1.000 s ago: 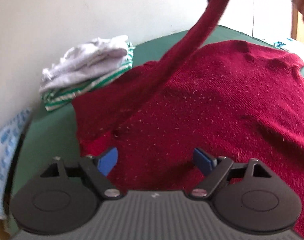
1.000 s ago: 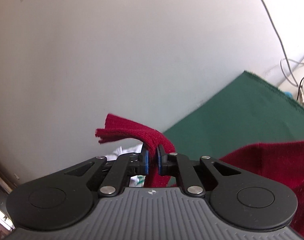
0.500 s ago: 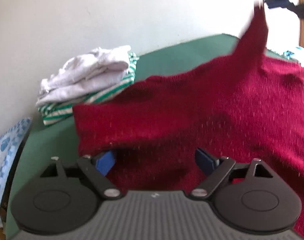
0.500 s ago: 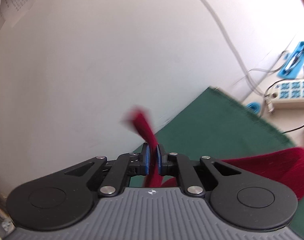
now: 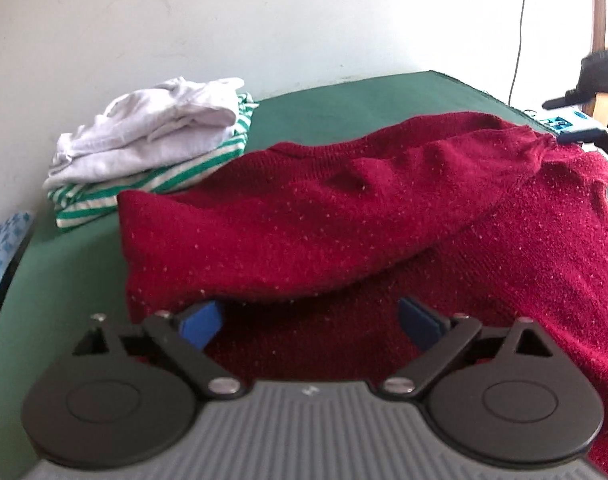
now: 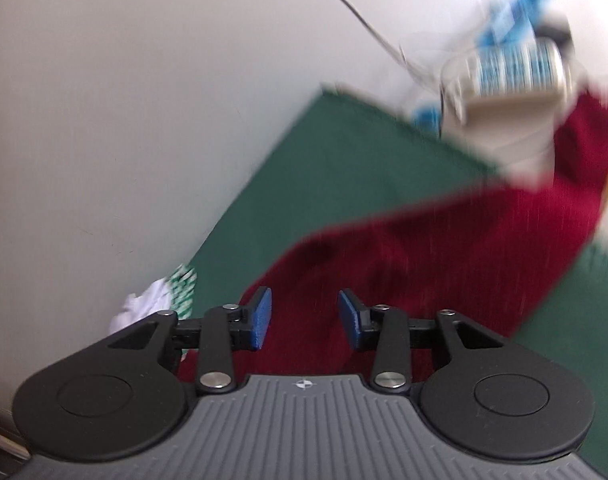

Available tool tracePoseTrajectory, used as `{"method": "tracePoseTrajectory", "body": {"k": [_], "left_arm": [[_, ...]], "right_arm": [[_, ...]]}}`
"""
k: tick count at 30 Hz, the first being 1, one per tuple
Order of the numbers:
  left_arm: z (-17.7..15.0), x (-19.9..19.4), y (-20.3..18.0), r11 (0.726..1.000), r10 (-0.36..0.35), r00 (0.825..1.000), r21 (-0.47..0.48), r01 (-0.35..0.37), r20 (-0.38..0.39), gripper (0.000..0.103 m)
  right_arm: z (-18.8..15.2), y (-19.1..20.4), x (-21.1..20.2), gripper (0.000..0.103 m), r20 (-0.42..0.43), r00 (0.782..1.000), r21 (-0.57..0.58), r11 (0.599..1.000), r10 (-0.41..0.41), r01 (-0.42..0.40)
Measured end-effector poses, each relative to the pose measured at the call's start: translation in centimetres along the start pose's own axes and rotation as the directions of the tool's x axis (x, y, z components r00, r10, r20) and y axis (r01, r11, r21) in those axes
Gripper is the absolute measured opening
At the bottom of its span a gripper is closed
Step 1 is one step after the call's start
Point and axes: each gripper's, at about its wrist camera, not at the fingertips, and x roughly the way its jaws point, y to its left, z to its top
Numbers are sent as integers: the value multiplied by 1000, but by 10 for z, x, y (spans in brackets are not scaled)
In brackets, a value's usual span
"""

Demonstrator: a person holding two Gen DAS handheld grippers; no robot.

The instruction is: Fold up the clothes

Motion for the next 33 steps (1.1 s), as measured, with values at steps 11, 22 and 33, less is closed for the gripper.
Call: {"method": "tracePoseTrajectory", "body": {"k": [11,22,33], "left_arm": [[1,4,1,999,4,1000,-41,-5,-26,97],[21,5,-7,996,-42,999,-73,43,21,96],[32,11,-52,989,-143,990,-33,144,16,96]], "right_arm": [[-6,-10,46,39,103,991,36,996,-89,86],[14,21,5,4,253,967,-105,994,35,-9],[34,-12,-26,5,356,933,-54,996,-51,75]]}}
